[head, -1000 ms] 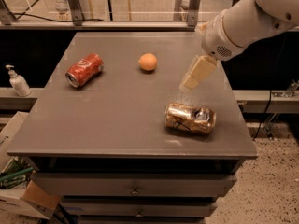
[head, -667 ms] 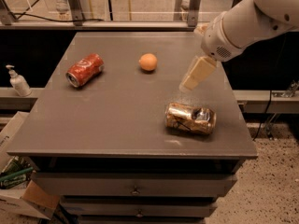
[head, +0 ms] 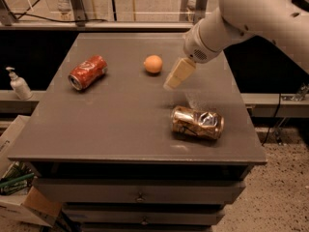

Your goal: Move orange near orange can

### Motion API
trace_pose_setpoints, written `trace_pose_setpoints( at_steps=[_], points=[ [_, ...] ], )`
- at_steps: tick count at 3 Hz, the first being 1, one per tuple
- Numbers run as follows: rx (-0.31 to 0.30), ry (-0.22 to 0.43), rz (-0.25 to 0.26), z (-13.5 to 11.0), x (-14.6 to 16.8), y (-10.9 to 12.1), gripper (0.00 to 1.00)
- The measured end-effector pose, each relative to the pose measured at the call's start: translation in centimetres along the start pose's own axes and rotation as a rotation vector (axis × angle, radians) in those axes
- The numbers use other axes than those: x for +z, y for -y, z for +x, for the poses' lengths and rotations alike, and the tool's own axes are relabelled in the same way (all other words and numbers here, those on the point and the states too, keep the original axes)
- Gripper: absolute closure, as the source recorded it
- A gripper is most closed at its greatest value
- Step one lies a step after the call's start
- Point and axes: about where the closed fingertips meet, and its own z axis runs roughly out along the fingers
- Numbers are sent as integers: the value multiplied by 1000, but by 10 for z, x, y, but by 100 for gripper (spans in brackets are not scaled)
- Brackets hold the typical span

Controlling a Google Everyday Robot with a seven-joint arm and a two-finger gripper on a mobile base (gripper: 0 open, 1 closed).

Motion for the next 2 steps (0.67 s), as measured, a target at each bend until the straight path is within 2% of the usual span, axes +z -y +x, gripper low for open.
trace_pose_setpoints(
  at_steps=[2],
  points=[
    [123,-30,34,-7,52,19,0]
  ],
)
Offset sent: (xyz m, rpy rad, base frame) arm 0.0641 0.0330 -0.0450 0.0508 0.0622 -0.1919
